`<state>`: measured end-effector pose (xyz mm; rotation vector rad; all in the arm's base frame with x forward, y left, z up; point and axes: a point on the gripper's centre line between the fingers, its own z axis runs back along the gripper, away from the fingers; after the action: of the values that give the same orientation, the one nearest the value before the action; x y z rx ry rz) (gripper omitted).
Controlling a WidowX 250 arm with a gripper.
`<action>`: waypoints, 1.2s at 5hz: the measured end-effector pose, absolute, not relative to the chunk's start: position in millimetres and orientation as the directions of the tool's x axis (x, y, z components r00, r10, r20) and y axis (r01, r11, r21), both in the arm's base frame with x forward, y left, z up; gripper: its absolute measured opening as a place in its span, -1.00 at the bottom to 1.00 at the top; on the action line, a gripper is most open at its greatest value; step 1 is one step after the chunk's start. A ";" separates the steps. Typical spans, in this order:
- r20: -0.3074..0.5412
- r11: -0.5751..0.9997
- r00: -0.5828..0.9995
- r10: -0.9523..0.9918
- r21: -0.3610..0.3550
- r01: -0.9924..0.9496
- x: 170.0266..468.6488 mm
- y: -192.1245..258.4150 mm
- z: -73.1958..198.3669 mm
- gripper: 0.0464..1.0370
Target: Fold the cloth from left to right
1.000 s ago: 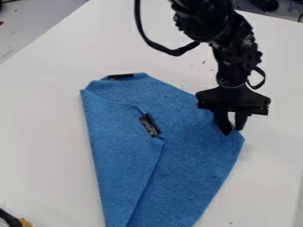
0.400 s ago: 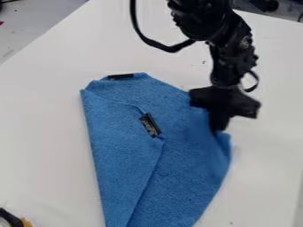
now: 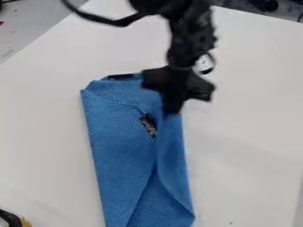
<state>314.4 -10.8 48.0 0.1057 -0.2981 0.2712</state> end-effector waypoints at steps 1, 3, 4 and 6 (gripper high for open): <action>0.299 0.945 0.907 0.297 0.047 -0.325 297.7 9.6 39.2 -0.98; 0.268 0.929 0.894 0.360 -0.011 -0.371 277.1 31.3 19.9 -0.65; 0.243 0.946 0.923 0.299 0.049 -0.319 273.8 42.3 29.0 -0.14; 0.205 0.962 0.963 0.173 0.173 -0.209 278.1 63.4 58.0 0.92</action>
<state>278.1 63.4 58.0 0.1946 -0.1896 0.1947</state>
